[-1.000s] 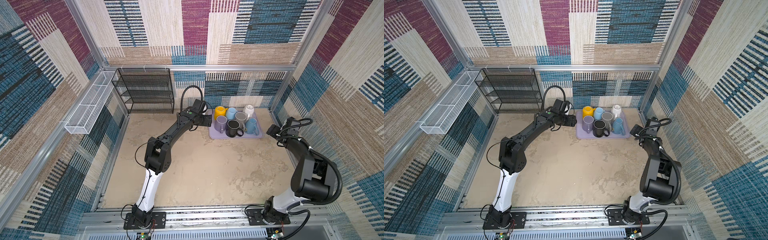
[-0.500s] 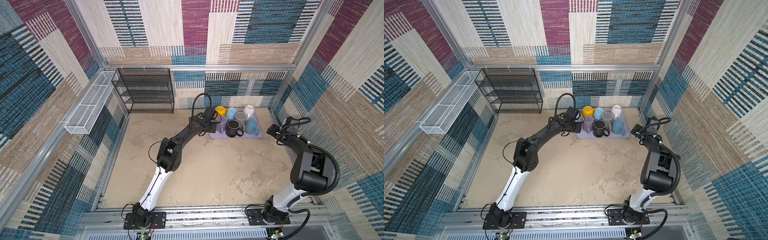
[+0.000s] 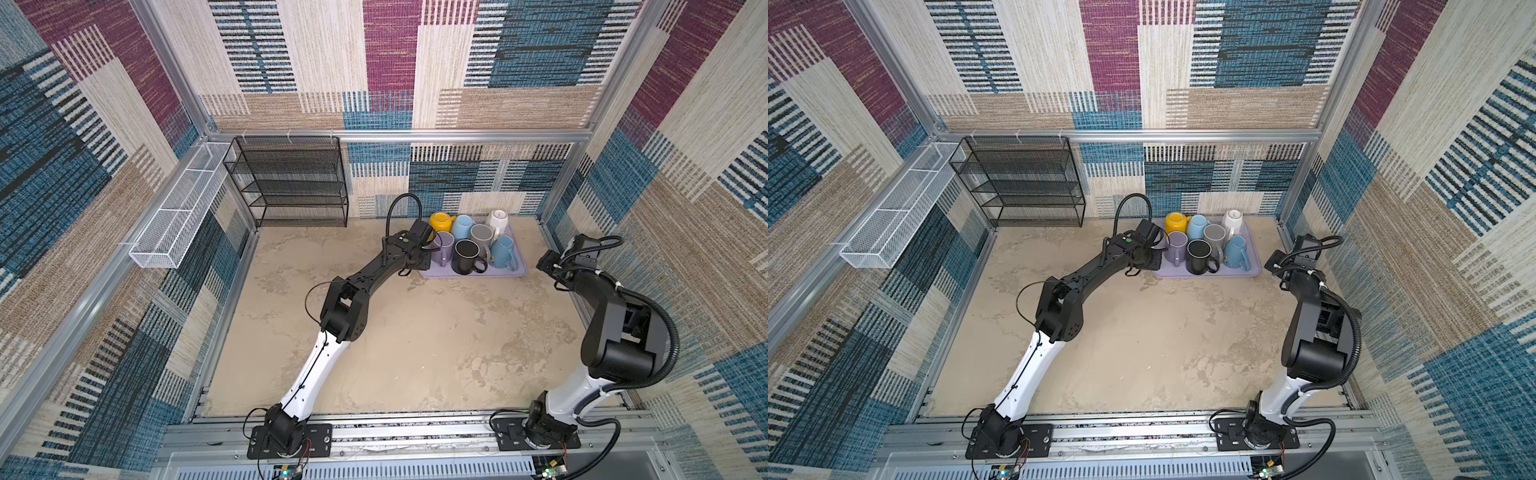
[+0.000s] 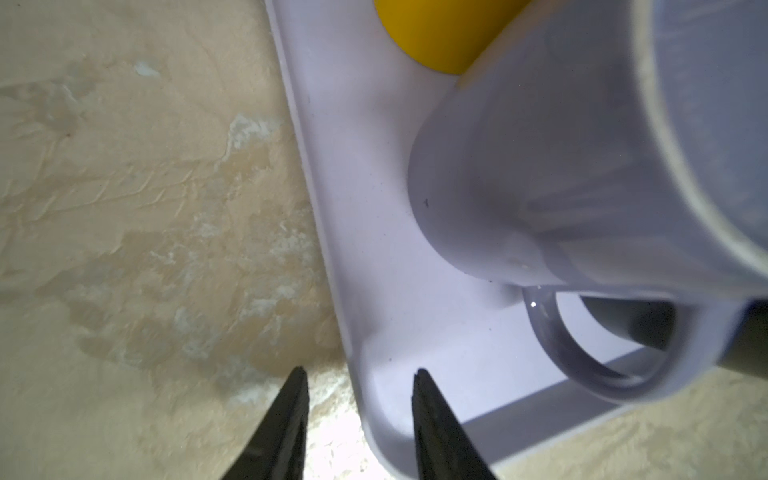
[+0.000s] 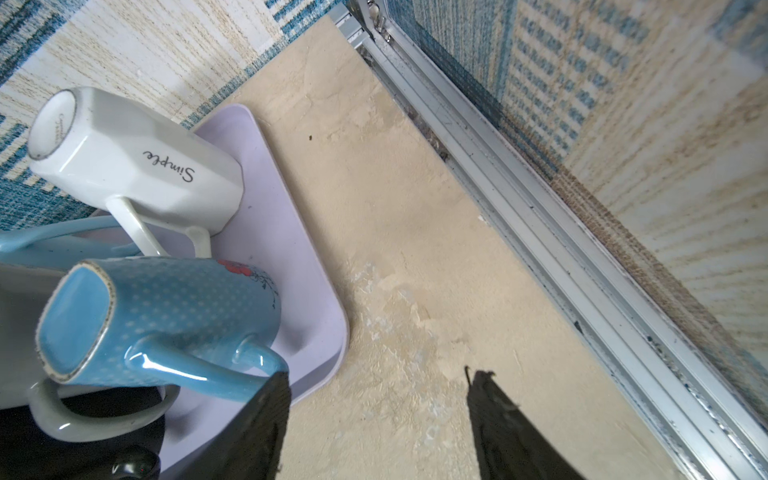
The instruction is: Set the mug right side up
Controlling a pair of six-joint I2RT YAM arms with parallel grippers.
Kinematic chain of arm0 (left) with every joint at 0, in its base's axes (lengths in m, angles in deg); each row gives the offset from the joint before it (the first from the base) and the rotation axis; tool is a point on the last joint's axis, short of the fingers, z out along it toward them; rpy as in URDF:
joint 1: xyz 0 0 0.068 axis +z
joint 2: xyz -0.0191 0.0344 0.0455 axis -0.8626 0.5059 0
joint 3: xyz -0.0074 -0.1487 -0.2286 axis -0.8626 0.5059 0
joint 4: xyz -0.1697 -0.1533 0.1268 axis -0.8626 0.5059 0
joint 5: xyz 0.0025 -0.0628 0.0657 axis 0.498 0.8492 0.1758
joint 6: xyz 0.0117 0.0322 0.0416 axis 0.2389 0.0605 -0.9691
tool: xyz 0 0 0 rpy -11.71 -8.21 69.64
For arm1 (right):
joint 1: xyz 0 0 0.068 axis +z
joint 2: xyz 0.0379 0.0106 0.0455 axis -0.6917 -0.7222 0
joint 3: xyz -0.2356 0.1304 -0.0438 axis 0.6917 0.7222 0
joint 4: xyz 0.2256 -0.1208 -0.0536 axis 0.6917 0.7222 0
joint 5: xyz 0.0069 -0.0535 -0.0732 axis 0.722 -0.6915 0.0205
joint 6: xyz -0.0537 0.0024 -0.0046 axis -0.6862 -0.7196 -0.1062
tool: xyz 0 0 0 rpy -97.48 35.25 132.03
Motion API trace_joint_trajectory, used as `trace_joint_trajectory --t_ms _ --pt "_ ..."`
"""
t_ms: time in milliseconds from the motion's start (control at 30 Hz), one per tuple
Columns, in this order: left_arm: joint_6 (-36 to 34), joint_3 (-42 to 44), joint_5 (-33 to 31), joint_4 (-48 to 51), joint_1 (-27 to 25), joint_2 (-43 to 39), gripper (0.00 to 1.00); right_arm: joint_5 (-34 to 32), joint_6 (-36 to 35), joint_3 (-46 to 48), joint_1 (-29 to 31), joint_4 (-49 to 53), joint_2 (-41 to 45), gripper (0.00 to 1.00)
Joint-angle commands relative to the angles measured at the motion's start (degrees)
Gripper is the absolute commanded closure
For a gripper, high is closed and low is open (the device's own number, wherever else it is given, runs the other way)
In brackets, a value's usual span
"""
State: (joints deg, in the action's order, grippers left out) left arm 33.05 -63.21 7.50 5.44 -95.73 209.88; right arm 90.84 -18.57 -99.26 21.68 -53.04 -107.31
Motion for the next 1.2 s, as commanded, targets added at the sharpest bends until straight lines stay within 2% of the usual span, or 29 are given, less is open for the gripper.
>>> trace_joint_trajectory --t_ms 0,333,667,967,1167 --pt "2.2 -1.0 -0.6 0.6 0.1 0.7 0.65 0.4 -0.3 -1.0 -0.1 -1.4 -0.5 0.3" --pt "2.8 -1.8 -0.5 0.6 0.1 2.1 0.76 1.9 -0.8 -4.3 -0.4 0.2 -3.6 0.37" --pt "3.1 -1.8 -0.4 0.7 0.1 2.6 0.81 3.5 -1.9 -9.1 -0.5 1.2 -9.2 0.45" --pt "2.8 -1.8 -0.5 0.9 0.1 2.7 0.83 9.8 -4.0 -15.1 -0.5 2.6 -17.7 0.46" --pt "2.6 -1.7 -0.9 1.0 0.2 2.6 0.85 12.7 -4.6 -14.8 -0.4 2.1 -20.3 0.47"
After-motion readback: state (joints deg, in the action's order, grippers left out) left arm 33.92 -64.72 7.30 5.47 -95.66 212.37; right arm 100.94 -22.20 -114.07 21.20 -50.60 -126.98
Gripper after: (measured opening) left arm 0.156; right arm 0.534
